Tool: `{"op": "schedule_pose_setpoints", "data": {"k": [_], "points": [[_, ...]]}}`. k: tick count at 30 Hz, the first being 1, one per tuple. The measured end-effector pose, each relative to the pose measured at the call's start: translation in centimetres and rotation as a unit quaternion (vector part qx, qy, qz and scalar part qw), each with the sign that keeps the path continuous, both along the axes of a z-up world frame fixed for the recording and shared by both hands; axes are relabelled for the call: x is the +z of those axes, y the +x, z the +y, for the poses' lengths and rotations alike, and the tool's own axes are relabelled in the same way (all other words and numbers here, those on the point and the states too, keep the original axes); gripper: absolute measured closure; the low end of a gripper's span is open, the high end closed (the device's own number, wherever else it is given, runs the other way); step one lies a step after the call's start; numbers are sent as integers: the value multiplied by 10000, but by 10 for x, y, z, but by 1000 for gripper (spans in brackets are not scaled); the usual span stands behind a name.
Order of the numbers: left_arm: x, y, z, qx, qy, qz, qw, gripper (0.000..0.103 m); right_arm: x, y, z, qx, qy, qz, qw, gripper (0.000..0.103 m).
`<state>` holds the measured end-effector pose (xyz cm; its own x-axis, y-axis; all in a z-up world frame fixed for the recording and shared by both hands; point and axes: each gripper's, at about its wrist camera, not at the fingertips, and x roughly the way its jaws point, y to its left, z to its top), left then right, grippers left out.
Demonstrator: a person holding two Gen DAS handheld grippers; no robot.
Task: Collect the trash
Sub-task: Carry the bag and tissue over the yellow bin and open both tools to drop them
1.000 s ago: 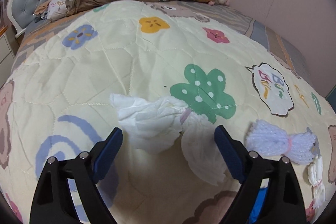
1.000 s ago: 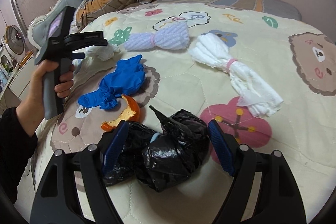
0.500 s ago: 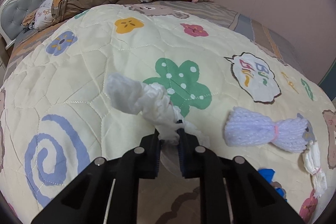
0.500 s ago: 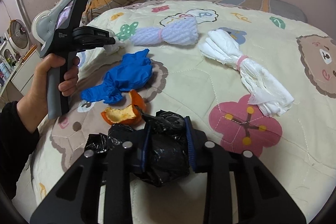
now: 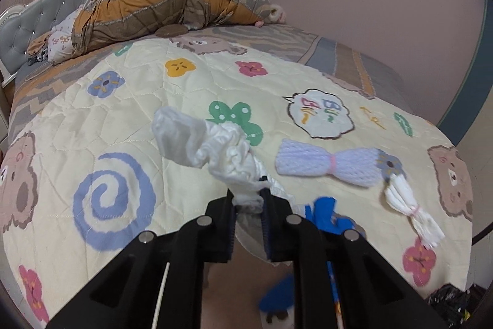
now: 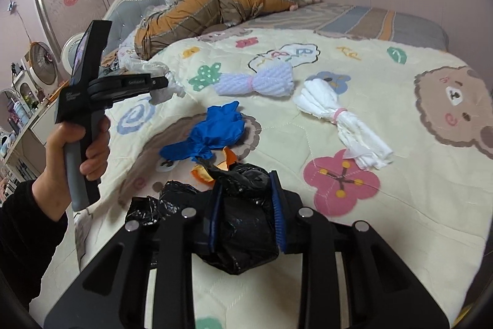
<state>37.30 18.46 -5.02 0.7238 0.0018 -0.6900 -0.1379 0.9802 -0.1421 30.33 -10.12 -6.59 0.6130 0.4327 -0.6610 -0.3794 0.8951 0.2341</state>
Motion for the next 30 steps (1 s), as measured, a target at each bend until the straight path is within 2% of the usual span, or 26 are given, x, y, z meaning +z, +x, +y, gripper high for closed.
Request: {"op": "schedule_pose_setpoints", "data": {"k": [18,24,30], "points": [[39,-123,-57,-736,-133,-541,9957,90,29,-84,-68,-477,71,-206,9986,76],[44,-156,-79,-898,-243,-671,9934,90,31,-109,-95,-627,96,-221,9977,76],[50,-179,-107,-1132,-196,-748,9906,90,38,-135,-124,-865,123,-353,9955,76]]}}
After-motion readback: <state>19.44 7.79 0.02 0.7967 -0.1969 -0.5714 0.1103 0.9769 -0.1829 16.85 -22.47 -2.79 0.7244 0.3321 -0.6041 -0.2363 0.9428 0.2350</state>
